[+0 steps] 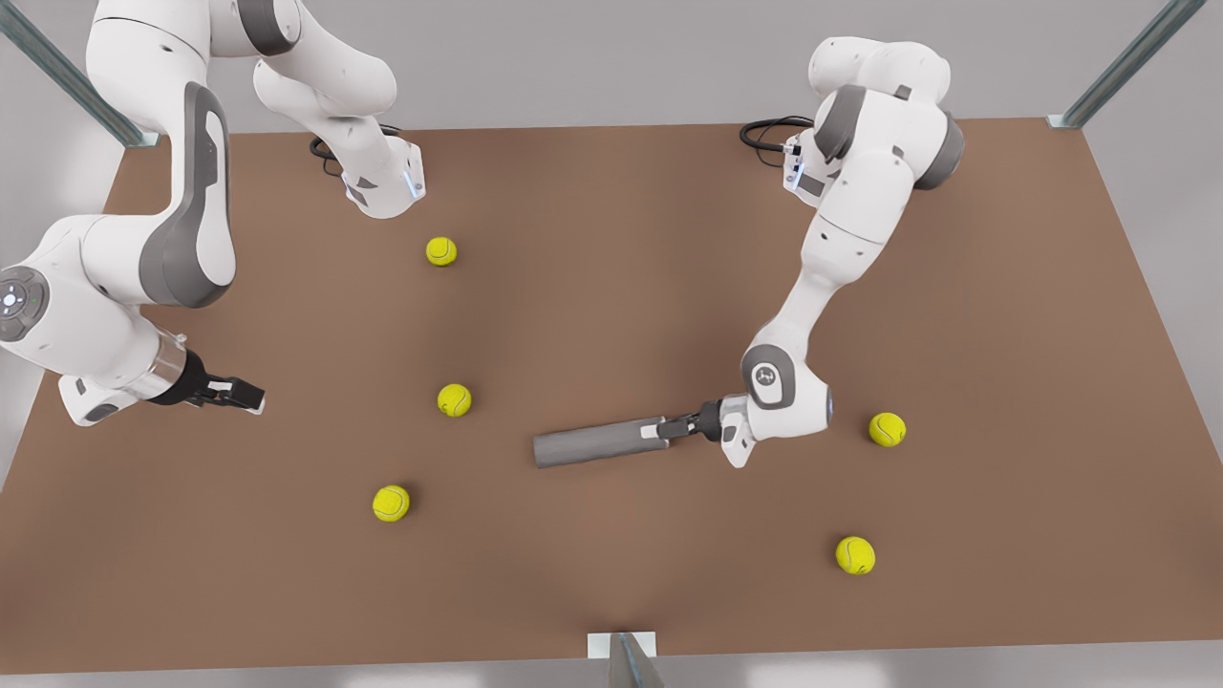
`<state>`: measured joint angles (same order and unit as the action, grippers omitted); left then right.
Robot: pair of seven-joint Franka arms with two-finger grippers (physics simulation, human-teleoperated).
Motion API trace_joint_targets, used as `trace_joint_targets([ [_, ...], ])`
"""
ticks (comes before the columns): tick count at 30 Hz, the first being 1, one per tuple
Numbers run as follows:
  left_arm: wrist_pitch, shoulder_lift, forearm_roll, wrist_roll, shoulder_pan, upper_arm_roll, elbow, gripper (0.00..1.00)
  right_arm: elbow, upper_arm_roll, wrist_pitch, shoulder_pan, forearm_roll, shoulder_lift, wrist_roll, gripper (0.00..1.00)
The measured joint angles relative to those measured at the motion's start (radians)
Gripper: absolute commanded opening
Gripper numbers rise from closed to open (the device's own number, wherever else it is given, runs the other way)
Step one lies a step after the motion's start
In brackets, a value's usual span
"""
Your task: Put the tennis tube upright
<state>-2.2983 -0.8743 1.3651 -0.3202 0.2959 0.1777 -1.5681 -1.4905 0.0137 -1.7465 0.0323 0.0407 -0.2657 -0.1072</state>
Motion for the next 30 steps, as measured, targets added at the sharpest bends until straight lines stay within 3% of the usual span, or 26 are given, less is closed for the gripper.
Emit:
trace_joint_targets([
  [24,0.061,0.032,0.231,-0.132,0.013,0.000,0.000,0.99,0.008,0.000,0.015,0.007,0.000,0.010,-0.010,1.00],
  [25,0.063,0.033,0.235,-0.133,0.013,0.000,0.000,0.90,0.021,0.000,0.021,0.006,0.000,0.011,-0.011,1.00],
  [26,0.065,0.034,0.239,-0.135,0.012,0.000,0.000,0.64,0.031,0.000,0.030,0.006,0.000,0.016,-0.011,1.00],
  [28,0.068,0.035,0.245,-0.136,0.013,0.000,0.000,0.43,0.026,-0.001,0.053,0.005,-0.001,0.051,-0.009,1.00],
  [30,0.070,0.036,0.248,-0.138,0.012,-0.001,0.000,0.30,0.011,0.000,0.071,0.007,-0.003,0.078,-0.002,1.00],
])
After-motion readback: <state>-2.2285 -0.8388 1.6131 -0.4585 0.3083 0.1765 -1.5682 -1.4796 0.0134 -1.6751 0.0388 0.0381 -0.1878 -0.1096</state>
